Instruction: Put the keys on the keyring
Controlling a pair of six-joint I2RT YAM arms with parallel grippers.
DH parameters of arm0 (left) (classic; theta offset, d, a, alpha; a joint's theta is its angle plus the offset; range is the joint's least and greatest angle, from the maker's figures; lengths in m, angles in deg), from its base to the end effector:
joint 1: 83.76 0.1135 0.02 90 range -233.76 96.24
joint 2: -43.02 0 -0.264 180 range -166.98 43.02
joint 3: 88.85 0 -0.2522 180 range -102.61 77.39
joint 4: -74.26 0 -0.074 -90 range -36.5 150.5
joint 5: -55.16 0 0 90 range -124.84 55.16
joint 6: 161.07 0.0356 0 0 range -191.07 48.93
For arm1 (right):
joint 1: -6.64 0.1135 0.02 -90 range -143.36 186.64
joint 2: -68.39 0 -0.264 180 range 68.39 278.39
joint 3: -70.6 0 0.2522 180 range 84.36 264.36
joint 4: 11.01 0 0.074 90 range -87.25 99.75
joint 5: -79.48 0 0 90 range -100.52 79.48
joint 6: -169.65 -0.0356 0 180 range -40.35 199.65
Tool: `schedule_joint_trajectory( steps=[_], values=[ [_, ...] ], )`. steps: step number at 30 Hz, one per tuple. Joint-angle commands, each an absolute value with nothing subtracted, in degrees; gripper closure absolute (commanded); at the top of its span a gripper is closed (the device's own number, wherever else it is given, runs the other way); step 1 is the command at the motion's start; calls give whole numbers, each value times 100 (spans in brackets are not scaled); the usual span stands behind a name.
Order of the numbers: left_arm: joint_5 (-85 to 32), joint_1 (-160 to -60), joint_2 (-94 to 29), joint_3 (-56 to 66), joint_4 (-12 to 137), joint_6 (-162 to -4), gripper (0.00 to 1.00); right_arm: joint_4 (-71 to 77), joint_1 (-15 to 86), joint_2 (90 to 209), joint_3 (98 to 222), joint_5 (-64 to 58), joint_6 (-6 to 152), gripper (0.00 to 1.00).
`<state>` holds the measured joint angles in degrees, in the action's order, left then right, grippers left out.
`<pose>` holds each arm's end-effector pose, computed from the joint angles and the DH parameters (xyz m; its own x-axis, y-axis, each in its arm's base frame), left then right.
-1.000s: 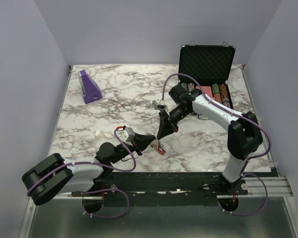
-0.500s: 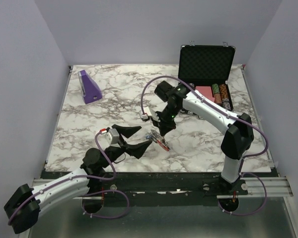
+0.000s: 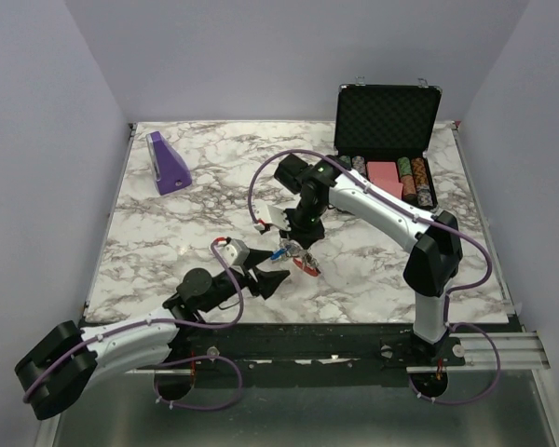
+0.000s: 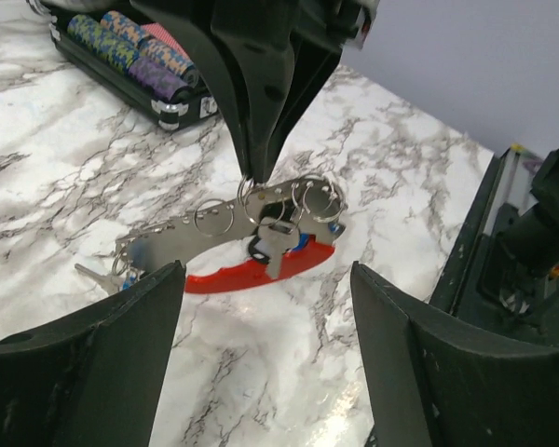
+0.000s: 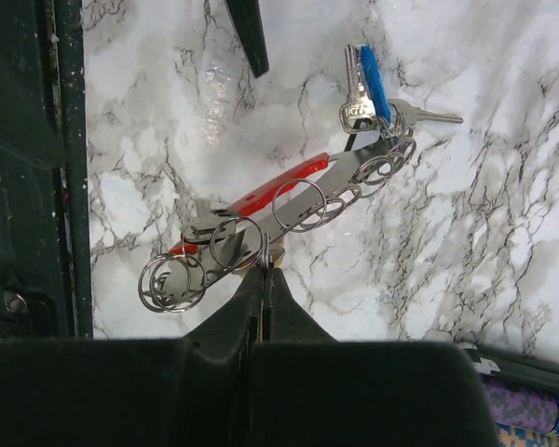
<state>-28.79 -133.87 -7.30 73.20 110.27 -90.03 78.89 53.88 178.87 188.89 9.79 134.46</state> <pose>0.1085 -0.1356 0.1886 -0.2313 -0.2271 -0.9460 0.7986 0.5110 -0.3179 0.2469 0.2852 0.2887 0.2017 -0.9108 -0.3603 -0.9651 -0.2476 0.0857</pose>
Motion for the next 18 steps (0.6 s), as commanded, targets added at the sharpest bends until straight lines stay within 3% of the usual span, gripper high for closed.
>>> schedule_joint_trajectory(
  steps=[1,8,18],
  values=[
    [-2815,-13395,-1357,7062,12052,-8654,30,8414,5428,17826,19010,1092,13406,99],
    [-2799,-13386,-2007,6948,12825,-8400,41,8414,5419,17764,18974,1435,13485,99],
    [-2614,-13377,-2878,7246,14425,-8294,48,8414,5428,17615,18992,1848,13546,99]
  ],
)
